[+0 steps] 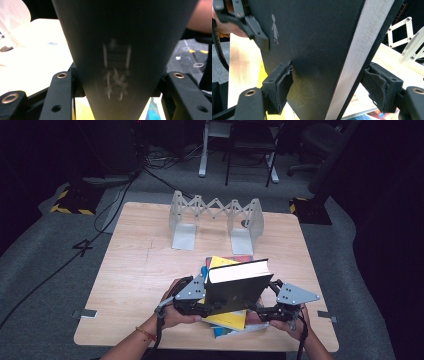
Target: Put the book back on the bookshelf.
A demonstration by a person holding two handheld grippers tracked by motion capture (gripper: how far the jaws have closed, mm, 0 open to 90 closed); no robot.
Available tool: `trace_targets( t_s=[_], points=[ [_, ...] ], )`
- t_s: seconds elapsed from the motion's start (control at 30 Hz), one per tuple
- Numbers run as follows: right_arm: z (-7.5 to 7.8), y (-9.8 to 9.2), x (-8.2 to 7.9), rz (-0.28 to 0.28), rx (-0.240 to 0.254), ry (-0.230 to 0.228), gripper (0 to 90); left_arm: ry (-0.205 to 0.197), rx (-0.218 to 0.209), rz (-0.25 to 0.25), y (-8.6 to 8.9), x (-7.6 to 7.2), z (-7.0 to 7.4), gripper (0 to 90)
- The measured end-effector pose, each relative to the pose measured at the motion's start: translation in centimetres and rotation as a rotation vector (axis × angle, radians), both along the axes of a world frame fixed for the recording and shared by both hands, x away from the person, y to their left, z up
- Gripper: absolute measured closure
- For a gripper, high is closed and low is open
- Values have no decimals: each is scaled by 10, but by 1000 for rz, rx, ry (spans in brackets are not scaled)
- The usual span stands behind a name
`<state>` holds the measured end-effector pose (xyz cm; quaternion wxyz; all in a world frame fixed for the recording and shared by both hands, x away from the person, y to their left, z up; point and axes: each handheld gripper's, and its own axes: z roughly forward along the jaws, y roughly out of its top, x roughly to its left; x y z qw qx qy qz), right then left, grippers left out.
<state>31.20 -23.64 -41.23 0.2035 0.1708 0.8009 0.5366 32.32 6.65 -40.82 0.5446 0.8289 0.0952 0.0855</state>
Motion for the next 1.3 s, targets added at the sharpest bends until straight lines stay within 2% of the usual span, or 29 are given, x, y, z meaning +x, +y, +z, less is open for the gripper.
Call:
trace_targets(
  t_s=[0.17,0.23,0.43,0.53,0.57,0.9,1.0,1.3],
  points=[
    [0,0,0,1,1,1,270,-17,-3,3,-3,-1,7,481],
    [0,-1,0,7,2,2,272,-6,-24,7,-4,-1,11,482],
    [0,0,0,3,1,1,272,-32,-39,20,-7,-2,22,473],
    [0,0,0,5,0,2,274,-32,-52,20,-8,-2,27,471],
    [0,0,0,6,1,3,274,-40,-69,16,-9,-2,31,470],
    [0,1,0,1,-5,0,270,-28,-110,4,-12,2,44,470],
    [0,1,0,2,-4,0,269,-28,-132,-3,-12,2,44,472],
    [1,1,0,7,-8,0,265,-4,-140,-13,-14,4,49,479]
  ],
)
